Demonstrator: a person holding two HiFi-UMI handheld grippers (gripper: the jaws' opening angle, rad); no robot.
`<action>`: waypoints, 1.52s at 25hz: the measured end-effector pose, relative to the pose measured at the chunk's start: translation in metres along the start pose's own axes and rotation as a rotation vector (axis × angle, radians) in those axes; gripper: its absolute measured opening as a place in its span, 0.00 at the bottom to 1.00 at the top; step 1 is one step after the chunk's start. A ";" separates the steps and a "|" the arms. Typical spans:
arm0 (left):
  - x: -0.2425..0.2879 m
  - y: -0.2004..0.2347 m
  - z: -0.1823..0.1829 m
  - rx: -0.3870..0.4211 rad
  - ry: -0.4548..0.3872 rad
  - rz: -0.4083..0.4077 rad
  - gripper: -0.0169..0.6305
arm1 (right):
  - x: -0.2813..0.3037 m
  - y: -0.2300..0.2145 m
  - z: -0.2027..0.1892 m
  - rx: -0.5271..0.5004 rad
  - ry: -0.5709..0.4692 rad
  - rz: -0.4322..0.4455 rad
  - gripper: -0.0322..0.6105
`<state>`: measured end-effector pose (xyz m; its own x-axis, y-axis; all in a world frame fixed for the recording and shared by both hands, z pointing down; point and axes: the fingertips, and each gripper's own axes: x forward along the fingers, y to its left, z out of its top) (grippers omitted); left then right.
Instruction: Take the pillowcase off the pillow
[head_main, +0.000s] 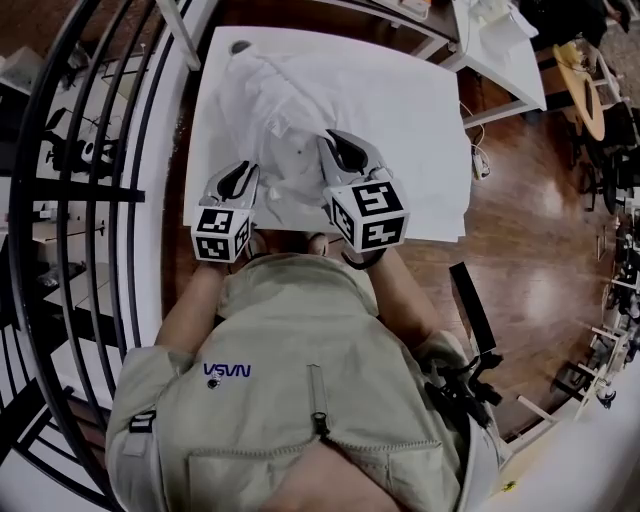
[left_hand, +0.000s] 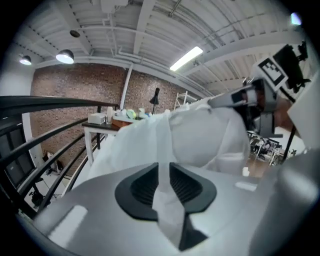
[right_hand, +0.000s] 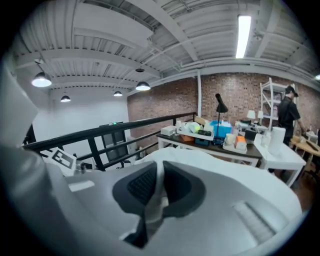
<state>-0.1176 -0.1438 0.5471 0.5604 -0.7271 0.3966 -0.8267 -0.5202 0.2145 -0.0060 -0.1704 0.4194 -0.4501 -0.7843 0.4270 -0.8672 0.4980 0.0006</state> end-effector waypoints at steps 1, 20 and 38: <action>-0.013 -0.004 0.013 0.008 -0.055 -0.005 0.14 | 0.004 0.002 0.000 -0.006 0.007 0.010 0.07; 0.004 -0.156 0.017 0.373 0.019 -0.472 0.06 | 0.023 -0.010 0.054 -0.011 -0.040 0.004 0.07; -0.039 -0.121 -0.004 0.093 0.067 -0.687 0.17 | -0.015 -0.003 0.030 0.077 -0.073 0.120 0.07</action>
<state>-0.0392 -0.0506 0.5091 0.9483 -0.1915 0.2531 -0.2762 -0.8908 0.3608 -0.0030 -0.1706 0.3861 -0.5629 -0.7472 0.3533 -0.8190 0.5617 -0.1170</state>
